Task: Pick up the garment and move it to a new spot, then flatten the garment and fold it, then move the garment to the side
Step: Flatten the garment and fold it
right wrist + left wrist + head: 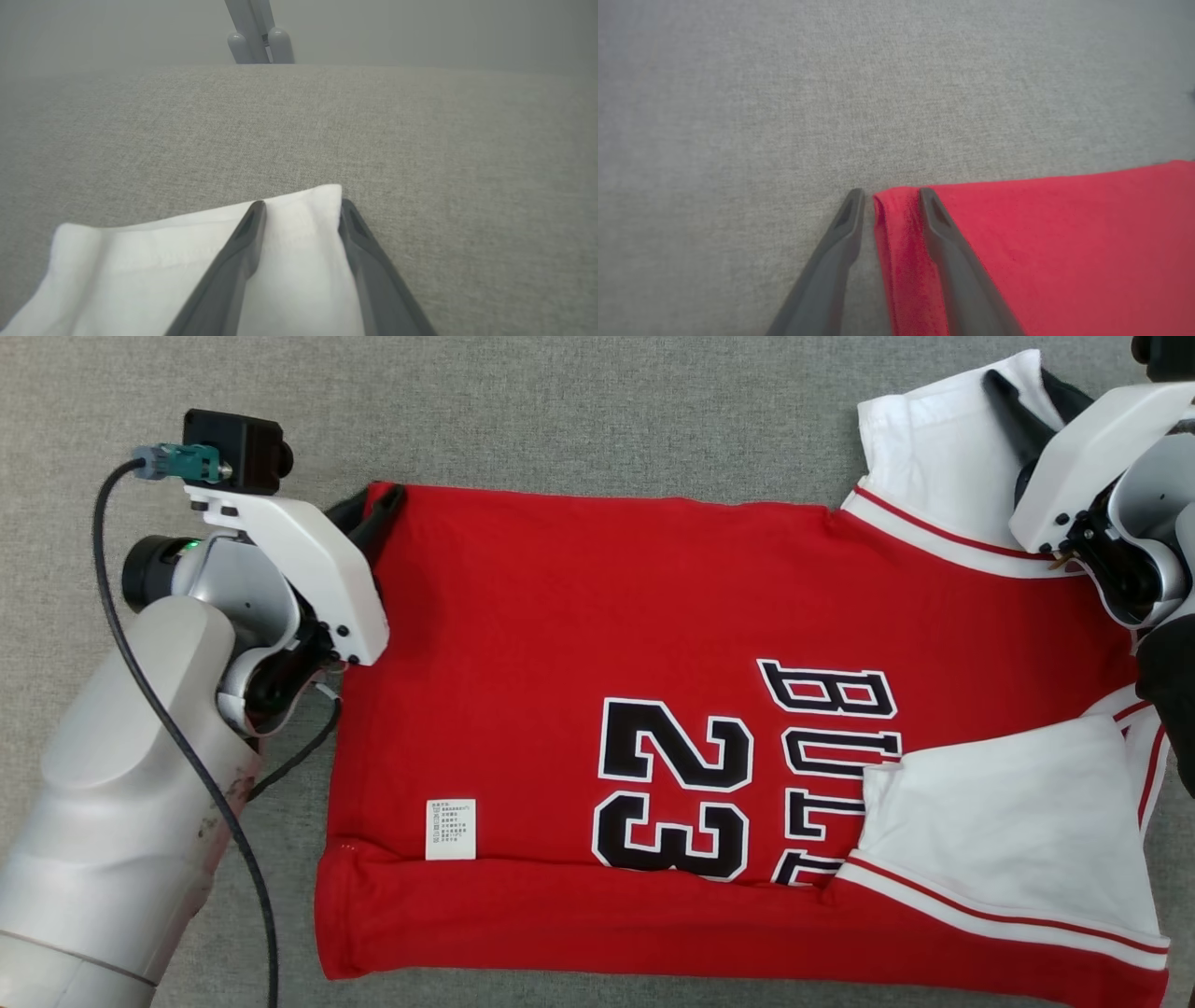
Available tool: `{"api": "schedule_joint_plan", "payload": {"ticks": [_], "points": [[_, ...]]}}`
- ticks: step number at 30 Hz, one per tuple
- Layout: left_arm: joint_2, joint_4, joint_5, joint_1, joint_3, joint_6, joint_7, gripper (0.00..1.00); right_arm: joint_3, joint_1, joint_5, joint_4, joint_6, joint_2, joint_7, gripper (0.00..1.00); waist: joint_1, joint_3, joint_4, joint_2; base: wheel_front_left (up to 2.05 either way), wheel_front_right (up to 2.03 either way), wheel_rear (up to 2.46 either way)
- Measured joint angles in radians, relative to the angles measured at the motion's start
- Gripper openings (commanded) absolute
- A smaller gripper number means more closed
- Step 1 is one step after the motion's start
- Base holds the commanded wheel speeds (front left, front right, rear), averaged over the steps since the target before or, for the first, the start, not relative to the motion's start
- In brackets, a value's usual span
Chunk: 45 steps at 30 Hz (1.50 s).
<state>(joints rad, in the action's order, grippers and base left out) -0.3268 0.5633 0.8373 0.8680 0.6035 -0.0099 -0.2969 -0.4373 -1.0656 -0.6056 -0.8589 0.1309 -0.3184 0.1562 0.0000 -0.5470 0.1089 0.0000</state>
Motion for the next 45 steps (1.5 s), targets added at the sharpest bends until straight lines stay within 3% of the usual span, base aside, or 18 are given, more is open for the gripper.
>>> {"api": "schedule_joint_plan", "payload": {"ticks": [10, 17, 23, 31, 35, 45], "points": [[-0.009, 0.010, 0.013, -0.028, -0.001, -0.026, 0.035, 0.00, -0.063, 0.029, -0.142, 0.073, 0.000, -0.036, -0.100, 0.00, 0.0000, 0.039, -0.008, 0.0000, 0.00, 0.00, 0.00], [-0.050, -0.079, 0.010, -0.095, 0.002, -0.014, 0.045, 0.00, -0.106, 0.156, -0.274, 0.260, 0.000, -0.131, -0.124, 0.00, 0.0000, 0.092, -0.012, 0.0000, 0.00, 0.00, 0.00], [-0.126, -0.214, 0.008, -0.188, -0.012, 0.031, 0.051, 0.00, -0.124, 0.327, -0.367, 0.490, 0.000, -0.206, -0.106, 0.00, 0.0000, 0.140, -0.031, 0.0000, 0.00, 0.00, 0.00], [-0.235, -0.419, 0.031, -0.368, -0.043, 0.112, 0.025, 0.00, -0.055, 0.631, -0.475, 0.761, 0.000, -0.286, -0.052, 0.00, 0.0000, 0.180, -0.088, 0.0000, 0.00, 0.00, 0.00], [-0.266, -0.485, 0.048, -0.446, -0.064, 0.147, 0.031, 0.00, -0.009, 0.749, -0.479, 0.826, 0.000, -0.289, -0.051, 0.00, 0.0000, 0.198, -0.108, 0.0000, 0.00, 0.00, 0.00], [-0.309, -0.605, 0.097, -0.605, -0.121, 0.218, 0.077, 0.00, 0.121, 1.007, -0.497, 0.921, 0.000, -0.227, -0.048, 0.00, 0.0000, 0.236, -0.122, 0.0000, 0.00, 0.00, 0.00]]}}
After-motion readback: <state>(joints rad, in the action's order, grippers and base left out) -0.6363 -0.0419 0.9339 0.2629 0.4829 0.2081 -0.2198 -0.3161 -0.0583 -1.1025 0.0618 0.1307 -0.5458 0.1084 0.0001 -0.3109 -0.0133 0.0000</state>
